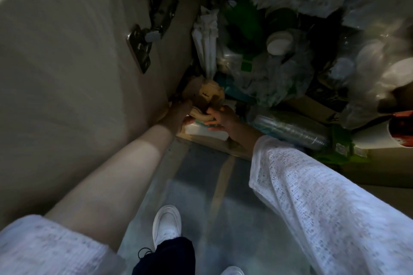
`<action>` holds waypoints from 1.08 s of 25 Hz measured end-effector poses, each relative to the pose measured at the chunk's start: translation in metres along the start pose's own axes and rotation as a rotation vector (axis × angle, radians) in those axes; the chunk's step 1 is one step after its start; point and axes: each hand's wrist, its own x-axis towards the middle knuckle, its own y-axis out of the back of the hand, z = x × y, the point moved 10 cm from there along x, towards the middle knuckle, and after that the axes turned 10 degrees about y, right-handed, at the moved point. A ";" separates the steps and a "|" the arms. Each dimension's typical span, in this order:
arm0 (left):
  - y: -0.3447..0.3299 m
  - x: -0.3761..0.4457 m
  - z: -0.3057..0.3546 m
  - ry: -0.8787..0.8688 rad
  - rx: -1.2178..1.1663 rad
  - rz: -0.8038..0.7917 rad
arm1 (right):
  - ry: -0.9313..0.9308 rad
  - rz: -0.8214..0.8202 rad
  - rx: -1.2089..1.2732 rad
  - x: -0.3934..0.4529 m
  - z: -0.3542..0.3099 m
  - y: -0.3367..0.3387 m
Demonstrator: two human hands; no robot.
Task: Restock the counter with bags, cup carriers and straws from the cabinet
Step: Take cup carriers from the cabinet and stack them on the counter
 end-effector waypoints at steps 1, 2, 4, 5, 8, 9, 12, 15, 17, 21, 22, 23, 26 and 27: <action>0.000 -0.005 0.001 0.001 -0.008 0.001 | 0.006 -0.003 -0.001 -0.004 -0.002 0.000; 0.001 -0.009 0.002 0.005 -0.017 0.004 | 0.009 -0.004 -0.005 -0.007 -0.004 0.001; 0.004 -0.019 0.000 0.019 -0.025 0.013 | 0.006 -0.013 -0.003 -0.016 -0.007 0.002; 0.006 -0.025 0.000 0.024 -0.023 0.020 | 0.005 -0.021 0.006 -0.022 -0.008 0.003; 0.005 -0.046 -0.003 0.022 0.017 0.012 | 0.012 -0.045 0.030 -0.044 -0.010 0.004; 0.004 -0.057 -0.005 0.029 0.031 0.017 | 0.025 -0.052 0.045 -0.052 -0.010 0.006; 0.004 -0.090 -0.013 0.070 -0.022 0.037 | 0.046 -0.044 0.079 -0.078 -0.008 0.011; 0.002 -0.130 -0.033 0.155 -0.074 0.018 | 0.021 -0.014 0.035 -0.113 -0.007 0.025; 0.003 -0.159 -0.048 0.196 -0.030 0.024 | -0.011 -0.005 0.023 -0.142 -0.007 0.034; 0.003 -0.214 -0.066 0.219 0.011 0.016 | -0.020 -0.009 -0.125 -0.200 -0.011 0.057; 0.003 -0.230 -0.068 0.239 0.042 0.015 | -0.019 -0.028 -0.153 -0.214 -0.015 0.062; 0.001 -0.245 -0.068 0.259 0.071 -0.001 | -0.017 -0.049 -0.173 -0.229 -0.021 0.067; -0.005 -0.280 -0.061 0.267 0.180 -0.066 | 0.018 -0.089 -0.228 -0.265 -0.045 0.083; -0.009 -0.294 -0.055 0.264 0.222 -0.087 | 0.026 -0.096 -0.251 -0.278 -0.057 0.091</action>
